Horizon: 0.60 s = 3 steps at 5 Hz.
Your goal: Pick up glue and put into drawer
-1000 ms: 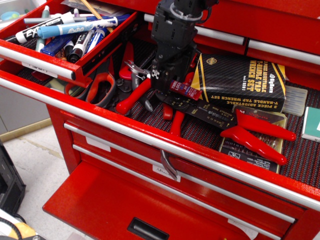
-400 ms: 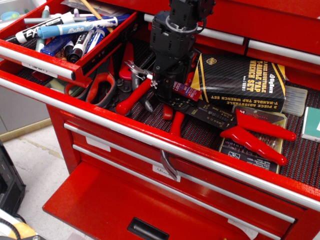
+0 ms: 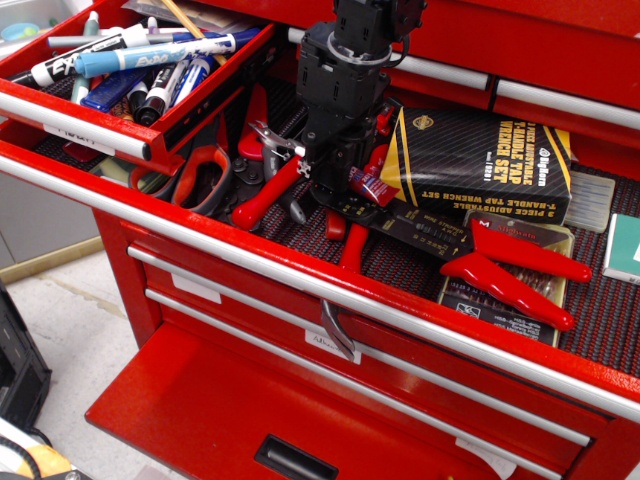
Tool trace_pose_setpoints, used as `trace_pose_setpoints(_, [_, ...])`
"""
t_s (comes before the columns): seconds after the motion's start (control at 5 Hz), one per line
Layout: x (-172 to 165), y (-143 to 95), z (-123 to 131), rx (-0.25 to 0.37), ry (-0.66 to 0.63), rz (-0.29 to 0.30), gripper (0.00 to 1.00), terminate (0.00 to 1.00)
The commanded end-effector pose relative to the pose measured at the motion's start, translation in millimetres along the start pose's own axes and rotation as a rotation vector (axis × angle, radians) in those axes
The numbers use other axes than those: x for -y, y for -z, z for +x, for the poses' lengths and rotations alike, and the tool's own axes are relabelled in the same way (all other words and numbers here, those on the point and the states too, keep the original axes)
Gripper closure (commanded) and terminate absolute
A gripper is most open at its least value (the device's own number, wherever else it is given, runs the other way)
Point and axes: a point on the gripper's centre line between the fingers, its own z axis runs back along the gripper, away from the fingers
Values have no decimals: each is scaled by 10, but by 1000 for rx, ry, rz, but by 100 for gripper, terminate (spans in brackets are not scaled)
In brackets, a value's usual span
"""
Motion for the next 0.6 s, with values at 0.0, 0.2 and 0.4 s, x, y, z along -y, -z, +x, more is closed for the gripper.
trace_pose_setpoints(0.0, [37,-374,204,8,81,-24,100,0])
trace_pose_setpoints(0.2, [-53,-570,373,60,176,14,100,0])
trace_pose_setpoints(0.4, [-226,-712,803,133,348,21,100,0])
